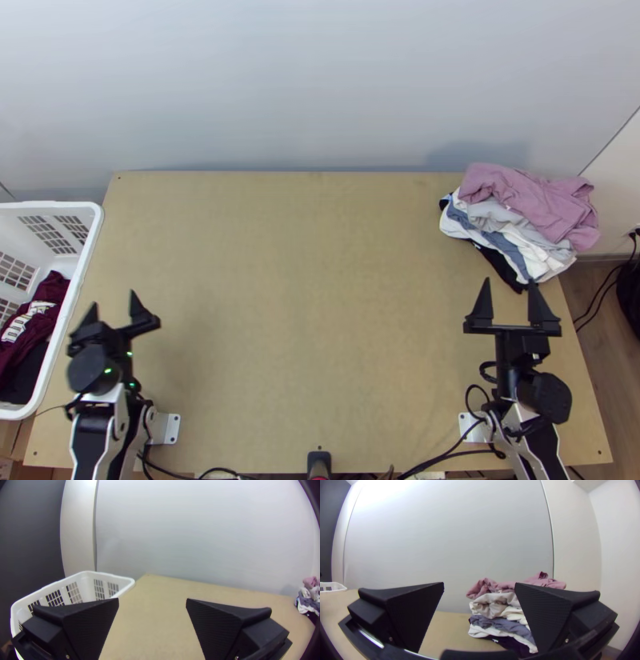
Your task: Fold the t-shirt
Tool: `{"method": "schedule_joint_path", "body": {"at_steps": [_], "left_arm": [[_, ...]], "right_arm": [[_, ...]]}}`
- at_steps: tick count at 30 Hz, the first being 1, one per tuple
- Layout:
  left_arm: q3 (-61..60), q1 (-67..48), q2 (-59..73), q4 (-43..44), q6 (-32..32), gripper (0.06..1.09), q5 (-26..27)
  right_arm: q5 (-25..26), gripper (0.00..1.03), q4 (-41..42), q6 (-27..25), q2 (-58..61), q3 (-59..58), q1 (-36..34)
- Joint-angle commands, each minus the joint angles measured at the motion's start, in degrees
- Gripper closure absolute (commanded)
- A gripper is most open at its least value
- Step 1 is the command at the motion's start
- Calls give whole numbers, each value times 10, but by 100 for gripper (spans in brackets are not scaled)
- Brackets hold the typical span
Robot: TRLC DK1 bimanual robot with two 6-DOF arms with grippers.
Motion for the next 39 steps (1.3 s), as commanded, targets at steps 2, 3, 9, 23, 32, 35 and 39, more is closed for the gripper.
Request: {"method": "schedule_joint_path", "body": {"at_steps": [2, 3, 9, 23, 32, 35, 39], "left_arm": [[119, 33, 104, 0, -14, 10, 9], [143, 50, 140, -2, -14, 10, 12], [304, 292, 384, -5, -49, 10, 165], [510, 557, 762, 67, -32, 10, 230], [517, 682, 980, 173, -44, 11, 232], [555, 708, 1059, 180, -55, 11, 232], [619, 723, 1158, 181, -61, 11, 229]], "right_arm": [[8, 4, 52, -162, -1, 6, 54], [9, 4, 61, -200, 0, 6, 69], [14, 4, 41, -168, 27, 59, 67], [144, 4, -124, -2, 289, 256, 66], [162, 4, -208, 75, 376, 343, 44], [169, 4, -212, 65, 387, 354, 43], [177, 4, -232, 54, 407, 371, 43]]}}
